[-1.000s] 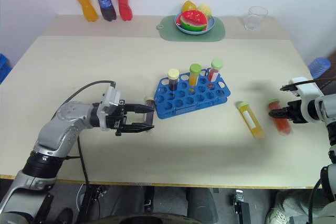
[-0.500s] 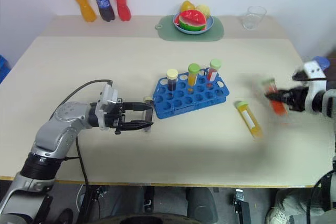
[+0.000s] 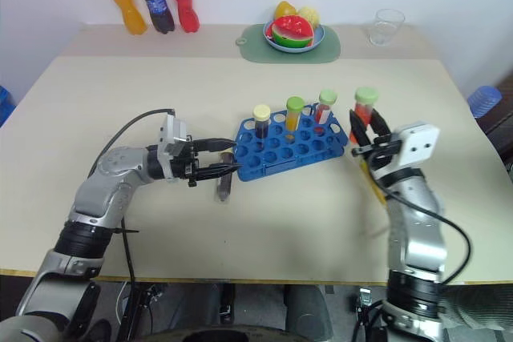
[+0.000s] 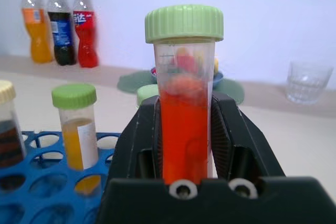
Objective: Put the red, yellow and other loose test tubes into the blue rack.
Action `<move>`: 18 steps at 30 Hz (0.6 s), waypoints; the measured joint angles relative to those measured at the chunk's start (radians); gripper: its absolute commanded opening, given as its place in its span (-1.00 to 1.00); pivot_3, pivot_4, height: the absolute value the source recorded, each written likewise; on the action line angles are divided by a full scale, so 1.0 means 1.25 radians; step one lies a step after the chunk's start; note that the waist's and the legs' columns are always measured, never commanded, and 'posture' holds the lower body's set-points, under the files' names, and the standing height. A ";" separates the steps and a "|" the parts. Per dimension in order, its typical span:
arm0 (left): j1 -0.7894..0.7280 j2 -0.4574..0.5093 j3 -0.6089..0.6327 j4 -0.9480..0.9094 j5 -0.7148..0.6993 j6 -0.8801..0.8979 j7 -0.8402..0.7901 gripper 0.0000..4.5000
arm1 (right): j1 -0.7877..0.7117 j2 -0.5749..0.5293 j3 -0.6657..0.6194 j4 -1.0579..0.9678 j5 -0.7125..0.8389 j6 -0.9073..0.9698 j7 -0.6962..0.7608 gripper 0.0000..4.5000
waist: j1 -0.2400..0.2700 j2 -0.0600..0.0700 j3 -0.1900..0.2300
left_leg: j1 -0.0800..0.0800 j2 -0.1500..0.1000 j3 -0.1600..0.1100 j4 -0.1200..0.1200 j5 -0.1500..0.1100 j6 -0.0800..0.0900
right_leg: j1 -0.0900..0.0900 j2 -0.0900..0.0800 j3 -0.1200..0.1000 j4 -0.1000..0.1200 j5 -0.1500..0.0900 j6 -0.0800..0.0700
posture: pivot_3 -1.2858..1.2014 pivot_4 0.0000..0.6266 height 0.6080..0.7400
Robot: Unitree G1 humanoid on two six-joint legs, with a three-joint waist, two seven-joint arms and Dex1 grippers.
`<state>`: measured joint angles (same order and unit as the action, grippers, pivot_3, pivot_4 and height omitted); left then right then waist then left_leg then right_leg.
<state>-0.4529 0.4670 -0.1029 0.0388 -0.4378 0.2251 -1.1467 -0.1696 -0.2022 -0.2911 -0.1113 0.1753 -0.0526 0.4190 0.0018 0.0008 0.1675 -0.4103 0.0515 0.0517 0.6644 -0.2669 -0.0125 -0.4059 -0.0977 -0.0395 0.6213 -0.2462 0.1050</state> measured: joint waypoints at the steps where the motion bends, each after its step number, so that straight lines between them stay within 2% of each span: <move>1: -0.004 -0.002 0.000 0.003 0.002 -0.001 0.004 0.22 | -0.011 0.007 0.006 0.033 -0.009 -0.030 -0.017 -0.66 | 0.000 0.000 0.000 | 0.000 0.000 0.000 0.000 0.000 0.000 | 0.000 0.000 0.000 0.000 0.000 0.000 | 0.03 -0.52 1.00; 7: -0.007 -0.014 0.000 -0.002 0.005 -0.003 0.020 0.22 | -0.039 0.018 0.043 0.136 -0.027 -0.125 -0.045 -0.66 | -0.001 0.000 0.000 | 0.000 0.000 0.000 0.000 0.000 0.000 | 0.000 0.000 0.000 0.001 0.000 0.000 | 0.03 -0.52 1.00; 18: 0.026 -0.004 0.005 -0.048 0.003 0.009 0.042 0.22 | -0.039 0.018 0.095 0.183 -0.022 -0.203 -0.038 -0.66 | -0.012 0.000 0.000 | 0.002 0.000 -0.001 0.000 0.000 0.000 | 0.000 0.000 0.000 0.005 0.000 0.000 | 0.03 -0.52 1.00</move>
<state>-0.4201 0.4626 -0.0963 -0.0216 -0.4345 0.2363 -1.0940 -0.2180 -0.1799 -0.1724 0.1178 0.1483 -0.3067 0.3716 -0.0137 0.0004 0.1673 -0.4077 0.0517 0.0508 0.6644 -0.2669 -0.0125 -0.4057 -0.0977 -0.0392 0.6270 -0.2464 0.1049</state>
